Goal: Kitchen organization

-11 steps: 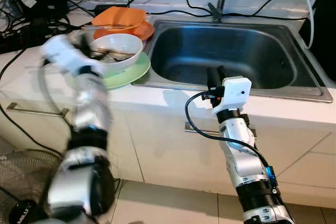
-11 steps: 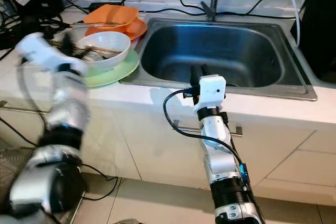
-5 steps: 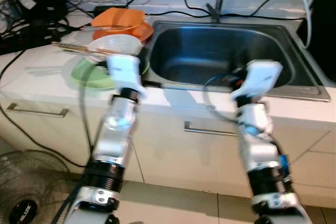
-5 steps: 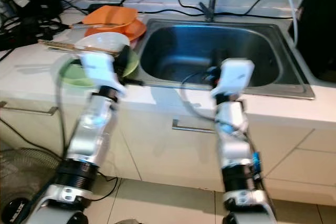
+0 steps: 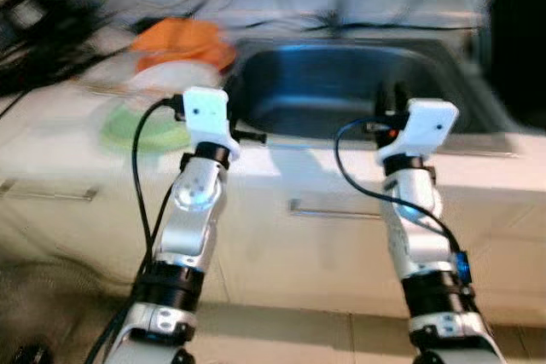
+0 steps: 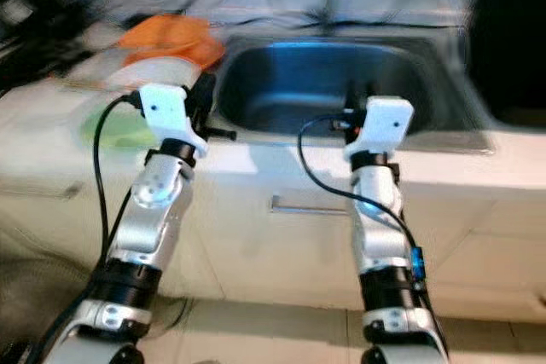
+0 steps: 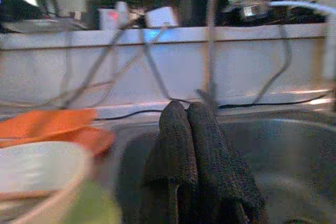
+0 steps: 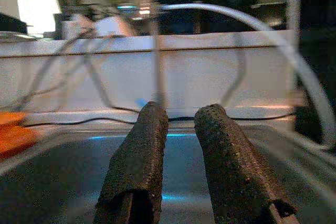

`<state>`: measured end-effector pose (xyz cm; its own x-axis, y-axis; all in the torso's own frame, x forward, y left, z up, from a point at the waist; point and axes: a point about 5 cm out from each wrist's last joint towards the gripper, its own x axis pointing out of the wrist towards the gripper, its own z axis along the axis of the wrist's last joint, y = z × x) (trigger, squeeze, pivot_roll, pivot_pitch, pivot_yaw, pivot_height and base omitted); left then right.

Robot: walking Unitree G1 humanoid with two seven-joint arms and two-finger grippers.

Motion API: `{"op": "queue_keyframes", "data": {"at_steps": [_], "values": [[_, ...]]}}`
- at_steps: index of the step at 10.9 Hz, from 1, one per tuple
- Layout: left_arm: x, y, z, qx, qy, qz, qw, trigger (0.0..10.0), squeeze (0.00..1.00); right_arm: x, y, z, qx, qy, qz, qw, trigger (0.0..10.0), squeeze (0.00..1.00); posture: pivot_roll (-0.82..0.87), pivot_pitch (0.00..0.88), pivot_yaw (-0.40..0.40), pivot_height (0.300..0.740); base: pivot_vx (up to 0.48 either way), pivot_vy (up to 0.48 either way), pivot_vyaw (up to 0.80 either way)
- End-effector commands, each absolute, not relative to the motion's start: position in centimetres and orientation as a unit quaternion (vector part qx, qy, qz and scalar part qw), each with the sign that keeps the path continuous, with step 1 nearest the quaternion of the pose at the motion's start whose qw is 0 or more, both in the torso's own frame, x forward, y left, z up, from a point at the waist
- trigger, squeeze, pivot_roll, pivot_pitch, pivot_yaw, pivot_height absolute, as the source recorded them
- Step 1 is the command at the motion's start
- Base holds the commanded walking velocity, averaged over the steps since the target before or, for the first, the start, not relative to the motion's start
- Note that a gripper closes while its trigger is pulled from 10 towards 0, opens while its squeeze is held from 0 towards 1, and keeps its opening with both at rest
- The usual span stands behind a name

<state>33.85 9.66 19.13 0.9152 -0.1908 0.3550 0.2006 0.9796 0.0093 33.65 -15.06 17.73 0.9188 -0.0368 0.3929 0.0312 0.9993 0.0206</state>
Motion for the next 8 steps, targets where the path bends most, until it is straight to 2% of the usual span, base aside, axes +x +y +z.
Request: {"op": "queue_keyframes", "data": {"at_steps": [1,8], "values": [[33.86,9.69,19.41,-0.007,-0.183,-0.098,0.978,10.0,0.00,33.68,-14.95,17.80,0.007,-0.204,-0.018,0.979,10.0,0.00,0.06,0.000,0.071,0.740,0.240,0.000,0.00],[33.93,9.38,19.57,-0.011,-0.186,-0.103,0.977,10.0,0.00,33.70,-14.44,17.48,0.012,-0.201,-0.010,0.980,10.0,0.00,0.05,0.000,0.073,0.740,0.245,0.000,0.00]]}}
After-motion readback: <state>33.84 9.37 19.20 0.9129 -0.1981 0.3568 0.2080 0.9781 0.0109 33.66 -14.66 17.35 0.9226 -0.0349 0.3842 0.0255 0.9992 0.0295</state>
